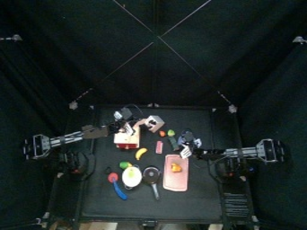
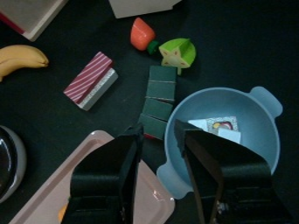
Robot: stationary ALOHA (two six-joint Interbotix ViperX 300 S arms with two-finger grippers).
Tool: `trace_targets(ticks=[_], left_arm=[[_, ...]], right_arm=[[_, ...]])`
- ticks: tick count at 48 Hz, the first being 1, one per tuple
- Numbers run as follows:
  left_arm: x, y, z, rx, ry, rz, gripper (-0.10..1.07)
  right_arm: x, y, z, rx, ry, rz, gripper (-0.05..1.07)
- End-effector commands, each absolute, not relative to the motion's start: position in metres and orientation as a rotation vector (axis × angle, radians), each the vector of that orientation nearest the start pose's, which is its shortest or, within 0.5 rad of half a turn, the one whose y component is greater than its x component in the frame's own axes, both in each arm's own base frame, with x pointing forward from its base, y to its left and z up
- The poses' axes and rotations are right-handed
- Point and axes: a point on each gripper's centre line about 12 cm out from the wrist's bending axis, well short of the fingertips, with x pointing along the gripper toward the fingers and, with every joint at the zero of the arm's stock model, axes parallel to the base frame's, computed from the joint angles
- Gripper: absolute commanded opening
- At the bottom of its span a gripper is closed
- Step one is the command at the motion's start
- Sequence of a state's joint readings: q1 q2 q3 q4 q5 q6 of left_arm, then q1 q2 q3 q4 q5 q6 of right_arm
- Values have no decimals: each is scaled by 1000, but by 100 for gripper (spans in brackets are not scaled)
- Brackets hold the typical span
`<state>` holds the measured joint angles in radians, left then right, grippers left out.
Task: Grab cleaver with other hand
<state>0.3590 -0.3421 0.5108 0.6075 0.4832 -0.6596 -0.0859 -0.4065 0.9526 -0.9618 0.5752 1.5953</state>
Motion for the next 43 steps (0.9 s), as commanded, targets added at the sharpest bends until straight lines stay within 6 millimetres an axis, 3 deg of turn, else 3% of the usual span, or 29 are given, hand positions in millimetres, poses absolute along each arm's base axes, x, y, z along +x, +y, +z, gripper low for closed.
trace_targets(ticks=[1,11,19,27,43], left_arm=[[314,148,324,-127,516,621,59],[306,129,326,-109,457,548,59],[289,101,330,-94,344,432,59],[278,77,321,-83,196,274,59],[290,55,296,-90,64,66,59]], right_arm=[[254,-78,195,492,640,-804,74],[252,-78,212,457,576,-772,74],[243,-69,229,406,498,-689,74],[232,-57,241,375,425,-578,74],[224,-19,257,248,320,-273,74]])
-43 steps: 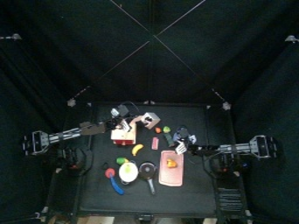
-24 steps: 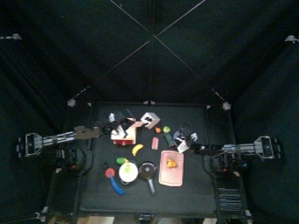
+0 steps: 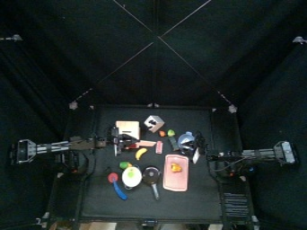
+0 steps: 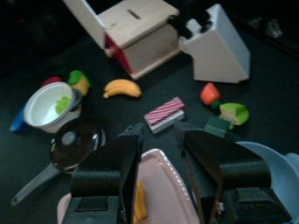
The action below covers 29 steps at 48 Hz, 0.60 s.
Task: Grab cleaver with other hand
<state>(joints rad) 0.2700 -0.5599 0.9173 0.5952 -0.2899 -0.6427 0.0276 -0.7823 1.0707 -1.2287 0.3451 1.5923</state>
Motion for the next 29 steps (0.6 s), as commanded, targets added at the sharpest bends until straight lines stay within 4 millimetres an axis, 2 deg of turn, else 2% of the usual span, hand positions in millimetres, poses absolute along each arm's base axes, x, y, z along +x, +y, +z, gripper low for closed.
trace_targets(ticks=[1,9,11,29], left_arm=[[293,54,293,-84,61,51,59],[310,46,279,-30,21,-41,59],[315,43,275,-7,0,-72,59],[342,25,257,98,-225,-151,59]], right_arm=[[225,-15,257,228,319,-245,74],[226,18,262,123,298,-30,74],[226,21,264,124,293,-13,74],[228,15,270,133,281,-65,75]])
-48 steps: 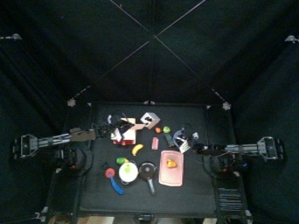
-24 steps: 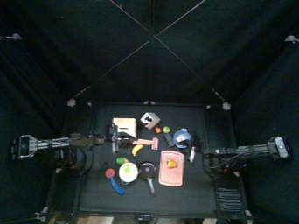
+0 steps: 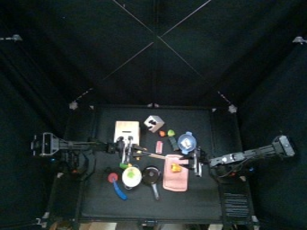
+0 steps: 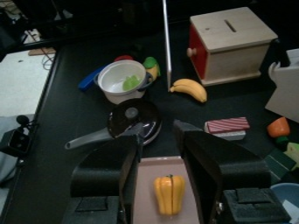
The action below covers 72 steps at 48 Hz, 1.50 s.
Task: Grab cleaver with other hand
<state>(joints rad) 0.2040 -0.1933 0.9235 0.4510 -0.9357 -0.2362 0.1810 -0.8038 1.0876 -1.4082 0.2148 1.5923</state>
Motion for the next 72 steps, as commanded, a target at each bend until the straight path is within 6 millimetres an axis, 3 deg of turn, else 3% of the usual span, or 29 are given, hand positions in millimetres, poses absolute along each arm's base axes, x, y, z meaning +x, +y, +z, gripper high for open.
trace_targets(ticks=[1,24,36,48,72], left_arm=[[344,24,257,100,-235,-150,59],[379,11,249,100,-293,-124,59],[382,5,249,97,-299,-138,59],[386,6,256,95,-338,-133,59],[410,13,245,83,-328,-113,59]], right_arm=[[228,16,271,133,279,-64,75],[232,11,280,146,261,-89,80],[232,11,279,148,262,-87,86],[236,9,273,143,286,-105,86],[238,9,265,144,317,-109,85]])
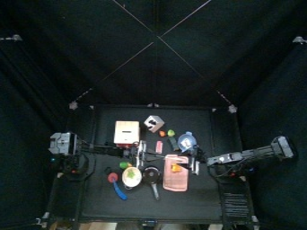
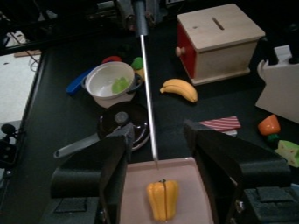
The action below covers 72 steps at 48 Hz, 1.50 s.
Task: Grab cleaver with other hand
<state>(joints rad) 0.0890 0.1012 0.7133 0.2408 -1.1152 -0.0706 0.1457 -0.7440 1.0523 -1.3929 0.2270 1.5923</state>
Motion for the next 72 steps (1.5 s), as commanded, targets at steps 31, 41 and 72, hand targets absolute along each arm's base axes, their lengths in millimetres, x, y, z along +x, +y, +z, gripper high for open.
trace_targets(ticks=[31,41,72], left_arm=[[410,15,244,86,-326,-91,59],[410,15,244,85,-325,-90,59],[414,17,232,70,-298,-79,59]], right_arm=[[236,7,263,164,320,-128,84],[235,6,261,167,325,-136,69],[228,5,258,215,330,-151,59]])
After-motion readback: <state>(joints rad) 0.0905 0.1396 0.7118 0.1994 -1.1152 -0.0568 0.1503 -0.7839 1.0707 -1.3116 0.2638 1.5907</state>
